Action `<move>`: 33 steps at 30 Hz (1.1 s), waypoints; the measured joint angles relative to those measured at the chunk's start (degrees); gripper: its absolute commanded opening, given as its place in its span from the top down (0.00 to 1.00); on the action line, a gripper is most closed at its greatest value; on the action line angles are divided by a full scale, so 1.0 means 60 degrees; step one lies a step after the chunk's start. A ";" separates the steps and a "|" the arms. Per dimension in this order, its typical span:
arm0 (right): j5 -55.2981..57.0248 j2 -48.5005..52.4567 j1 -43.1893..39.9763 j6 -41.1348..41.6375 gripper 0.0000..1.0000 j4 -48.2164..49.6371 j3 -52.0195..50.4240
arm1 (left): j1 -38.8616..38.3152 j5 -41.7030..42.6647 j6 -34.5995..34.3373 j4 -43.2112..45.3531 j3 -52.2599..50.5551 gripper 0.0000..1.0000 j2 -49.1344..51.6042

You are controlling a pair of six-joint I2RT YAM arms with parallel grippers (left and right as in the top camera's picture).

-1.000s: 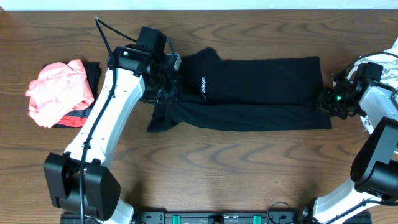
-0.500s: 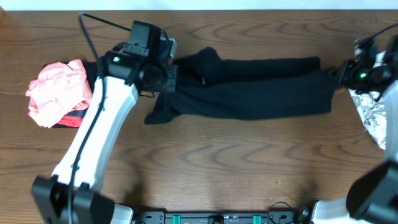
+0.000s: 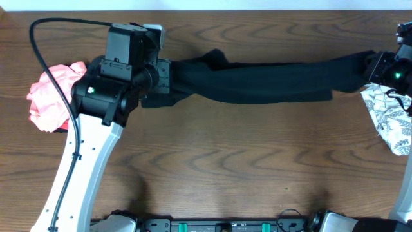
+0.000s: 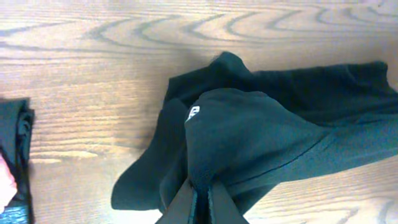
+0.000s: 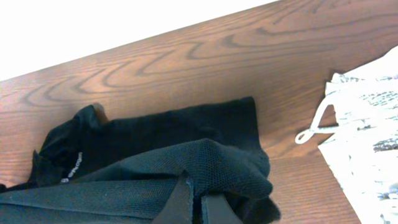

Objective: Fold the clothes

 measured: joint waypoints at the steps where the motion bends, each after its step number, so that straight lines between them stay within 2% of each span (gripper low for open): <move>1: 0.0004 0.0000 0.0000 0.0004 0.99 -0.0018 0.0004 | 0.0000 -0.0040 0.0000 0.0000 0.0000 0.94 -0.0007; 9: 0.0029 0.0000 0.0000 0.0044 0.99 -0.0044 0.0317 | 0.0000 -0.0109 0.0007 0.0306 0.0000 0.94 -0.0080; 17: 0.0175 0.0004 0.0000 0.0076 0.99 0.1082 0.0525 | 0.0000 -0.0142 0.0885 0.2175 0.0000 0.94 -0.0036; 23: 0.0211 0.0357 0.0007 0.0127 0.99 0.2320 0.0565 | 0.0058 -0.0138 0.1574 0.3668 0.0000 0.94 0.0736; 26: 0.0240 0.0918 0.0102 0.0189 0.99 0.3351 0.0579 | 0.0211 -0.0135 0.1792 0.4739 -0.0004 0.94 0.1413; 29: 0.0291 0.1719 0.0361 0.0248 0.99 0.4765 0.0594 | 0.0459 -0.0135 0.1927 0.6499 -0.0025 0.94 0.2157; 33: 0.0324 0.2911 0.0852 0.0372 0.99 0.7355 0.0616 | 0.0845 -0.0142 0.2040 0.9704 -0.0076 0.94 0.3275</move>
